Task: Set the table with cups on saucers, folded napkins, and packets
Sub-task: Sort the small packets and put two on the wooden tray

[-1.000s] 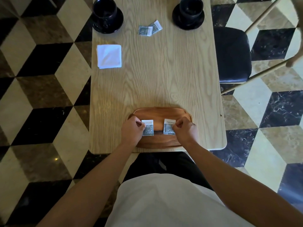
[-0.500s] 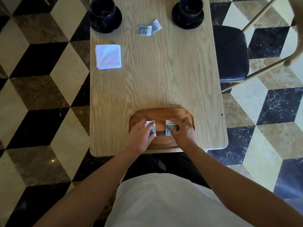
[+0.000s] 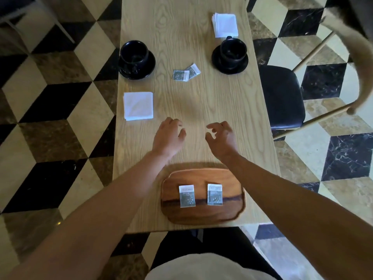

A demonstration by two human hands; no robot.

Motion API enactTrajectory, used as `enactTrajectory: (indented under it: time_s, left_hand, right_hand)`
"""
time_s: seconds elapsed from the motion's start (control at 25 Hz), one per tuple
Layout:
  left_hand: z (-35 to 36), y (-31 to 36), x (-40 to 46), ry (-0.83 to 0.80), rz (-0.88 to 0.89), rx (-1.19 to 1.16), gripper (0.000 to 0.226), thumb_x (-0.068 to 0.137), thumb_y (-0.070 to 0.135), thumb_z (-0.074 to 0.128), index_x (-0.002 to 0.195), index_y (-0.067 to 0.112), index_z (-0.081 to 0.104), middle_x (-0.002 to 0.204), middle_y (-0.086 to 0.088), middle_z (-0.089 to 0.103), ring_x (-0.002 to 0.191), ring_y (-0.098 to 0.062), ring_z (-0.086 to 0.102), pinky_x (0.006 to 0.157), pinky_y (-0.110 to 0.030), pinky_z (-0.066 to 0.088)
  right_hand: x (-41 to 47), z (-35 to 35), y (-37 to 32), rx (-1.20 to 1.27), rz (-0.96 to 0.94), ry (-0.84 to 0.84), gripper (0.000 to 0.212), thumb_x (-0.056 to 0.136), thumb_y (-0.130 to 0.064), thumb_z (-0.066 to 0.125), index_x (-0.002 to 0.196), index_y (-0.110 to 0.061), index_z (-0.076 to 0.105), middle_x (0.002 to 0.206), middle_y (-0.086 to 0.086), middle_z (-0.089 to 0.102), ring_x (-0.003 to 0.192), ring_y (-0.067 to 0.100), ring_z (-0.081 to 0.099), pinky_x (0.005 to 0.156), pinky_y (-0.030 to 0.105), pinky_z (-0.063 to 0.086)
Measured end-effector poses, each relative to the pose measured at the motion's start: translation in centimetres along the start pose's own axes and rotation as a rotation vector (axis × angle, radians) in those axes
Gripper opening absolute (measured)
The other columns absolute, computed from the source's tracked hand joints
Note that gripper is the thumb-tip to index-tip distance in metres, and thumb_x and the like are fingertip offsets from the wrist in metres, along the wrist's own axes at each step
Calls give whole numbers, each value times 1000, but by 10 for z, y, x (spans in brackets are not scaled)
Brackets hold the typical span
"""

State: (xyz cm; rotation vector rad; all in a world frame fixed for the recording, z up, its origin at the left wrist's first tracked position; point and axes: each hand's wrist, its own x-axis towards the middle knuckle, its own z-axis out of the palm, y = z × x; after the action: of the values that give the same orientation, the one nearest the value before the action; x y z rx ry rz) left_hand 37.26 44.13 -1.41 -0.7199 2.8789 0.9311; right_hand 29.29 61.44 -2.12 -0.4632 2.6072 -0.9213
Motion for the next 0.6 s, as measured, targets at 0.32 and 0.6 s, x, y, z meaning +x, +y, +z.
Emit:
enactTrajectory:
  time_s: [0.32, 0.6]
  left_hand:
    - [-16, -10, 172, 41, 3, 87, 22, 96, 19, 58, 113, 9, 69, 114, -11, 62, 113, -29, 59, 94, -42, 49]
    - [24, -41, 250, 140, 266, 346, 48, 96, 14, 58, 142, 2, 49, 143, -14, 54, 131, -34, 50, 103, -48, 44]
  right_hand:
    - [182, 15, -20, -9, -74, 23, 23, 97, -22, 60, 117, -14, 69, 112, 6, 63, 90, 15, 61, 76, 23, 44]
    - [282, 46, -16, -130, -113, 85, 34, 103, -30, 47, 126, -7, 57, 126, 12, 55, 112, 31, 56, 90, 41, 49]
